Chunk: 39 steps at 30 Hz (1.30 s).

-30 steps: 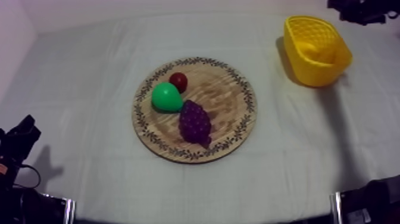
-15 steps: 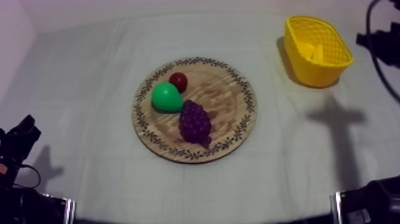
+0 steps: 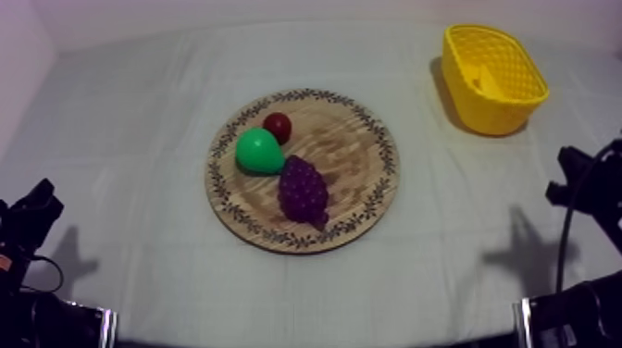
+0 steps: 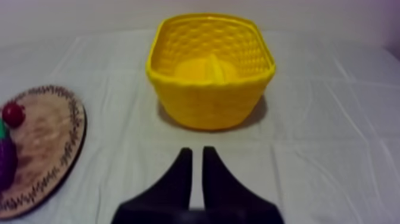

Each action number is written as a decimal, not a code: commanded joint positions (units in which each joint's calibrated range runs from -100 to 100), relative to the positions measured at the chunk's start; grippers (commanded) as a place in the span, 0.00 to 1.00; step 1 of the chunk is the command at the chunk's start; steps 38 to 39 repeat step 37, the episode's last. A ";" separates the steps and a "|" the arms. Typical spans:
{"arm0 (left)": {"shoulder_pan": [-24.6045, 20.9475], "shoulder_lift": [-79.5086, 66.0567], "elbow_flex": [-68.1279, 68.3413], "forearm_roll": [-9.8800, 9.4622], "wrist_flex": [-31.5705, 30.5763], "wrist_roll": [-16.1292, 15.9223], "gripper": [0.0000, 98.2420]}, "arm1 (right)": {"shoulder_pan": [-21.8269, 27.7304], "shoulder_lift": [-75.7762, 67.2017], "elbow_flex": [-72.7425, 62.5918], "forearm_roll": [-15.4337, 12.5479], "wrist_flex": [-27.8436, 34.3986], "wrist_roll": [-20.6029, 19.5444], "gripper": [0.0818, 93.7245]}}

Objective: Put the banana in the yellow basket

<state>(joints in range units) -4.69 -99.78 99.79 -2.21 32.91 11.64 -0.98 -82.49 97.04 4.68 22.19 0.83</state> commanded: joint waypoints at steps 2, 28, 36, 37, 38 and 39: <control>0.02 -0.05 -0.01 0.03 0.00 0.00 0.00 | -0.25 -7.35 2.43 -1.50 5.17 2.37 0.02; 0.02 -0.05 -0.01 0.03 0.00 -0.01 0.00 | -0.55 -13.18 2.85 -5.64 16.27 8.42 0.00; 0.02 -0.05 -0.01 0.03 0.00 0.00 0.00 | -0.55 -13.18 2.85 -5.64 16.28 8.52 0.00; 0.02 -0.05 -0.01 0.03 0.00 0.00 0.00 | -0.55 -13.18 2.85 -5.64 16.28 8.52 0.00; 0.02 -0.05 -0.01 0.03 0.00 0.00 0.00 | -0.55 -13.18 2.85 -5.64 16.28 8.52 0.00; 0.02 -0.05 -0.01 0.03 0.00 0.00 0.00 | -0.55 -13.18 2.85 -5.64 16.28 8.52 0.00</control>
